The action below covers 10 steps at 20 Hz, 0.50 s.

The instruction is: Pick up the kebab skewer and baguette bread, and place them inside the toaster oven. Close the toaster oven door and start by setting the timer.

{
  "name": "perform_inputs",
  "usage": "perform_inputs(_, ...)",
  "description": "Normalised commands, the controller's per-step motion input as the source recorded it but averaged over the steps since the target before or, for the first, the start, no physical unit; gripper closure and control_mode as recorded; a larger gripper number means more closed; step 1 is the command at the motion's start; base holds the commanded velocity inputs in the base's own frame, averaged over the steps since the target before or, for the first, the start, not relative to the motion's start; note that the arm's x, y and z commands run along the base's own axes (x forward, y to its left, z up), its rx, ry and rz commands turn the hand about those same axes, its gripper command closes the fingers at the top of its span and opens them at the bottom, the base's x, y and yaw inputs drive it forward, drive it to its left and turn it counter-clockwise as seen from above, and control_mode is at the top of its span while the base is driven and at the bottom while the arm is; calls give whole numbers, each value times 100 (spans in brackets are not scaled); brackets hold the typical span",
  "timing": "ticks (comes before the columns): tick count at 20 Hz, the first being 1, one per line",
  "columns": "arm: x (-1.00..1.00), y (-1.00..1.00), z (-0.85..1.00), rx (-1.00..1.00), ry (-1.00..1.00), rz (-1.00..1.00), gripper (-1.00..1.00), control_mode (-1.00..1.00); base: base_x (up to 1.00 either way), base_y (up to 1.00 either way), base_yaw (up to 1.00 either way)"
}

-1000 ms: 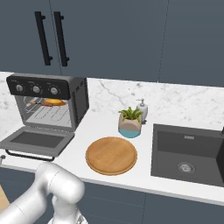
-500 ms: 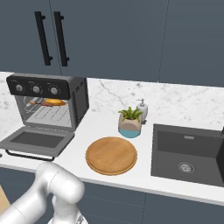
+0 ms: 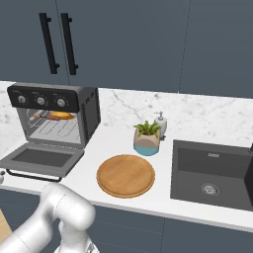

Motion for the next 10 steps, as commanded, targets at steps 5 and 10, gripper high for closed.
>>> perform_inputs(5,24,0,0,6,-4,0,-100,-100,0,0,0)
perform_inputs(10,19,0,0,7,-2,0,-100,-100,0,0,0)
